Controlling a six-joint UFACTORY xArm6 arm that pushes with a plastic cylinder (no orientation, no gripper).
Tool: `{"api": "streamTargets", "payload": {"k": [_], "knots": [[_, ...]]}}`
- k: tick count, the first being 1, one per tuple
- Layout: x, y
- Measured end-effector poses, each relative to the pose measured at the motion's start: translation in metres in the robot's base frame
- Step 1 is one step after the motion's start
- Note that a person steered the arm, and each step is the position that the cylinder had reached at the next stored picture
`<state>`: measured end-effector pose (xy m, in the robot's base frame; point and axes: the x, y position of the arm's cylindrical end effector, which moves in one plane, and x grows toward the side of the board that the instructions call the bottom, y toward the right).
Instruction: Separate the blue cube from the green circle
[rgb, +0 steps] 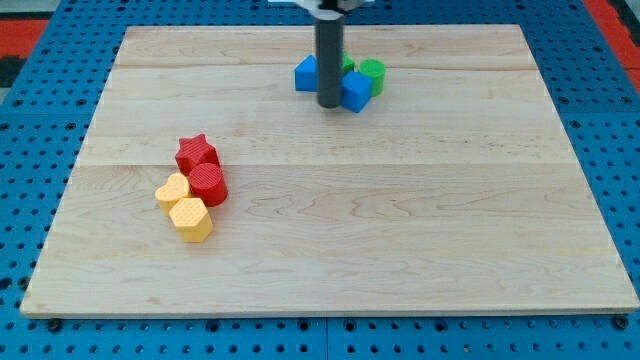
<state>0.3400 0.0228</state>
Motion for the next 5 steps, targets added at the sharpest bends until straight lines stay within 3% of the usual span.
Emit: {"api": "streamTargets", "payload": {"k": [1, 3, 5], "knots": [[0.000, 0.056], [-0.029, -0.007], [-0.059, 0.062]]}}
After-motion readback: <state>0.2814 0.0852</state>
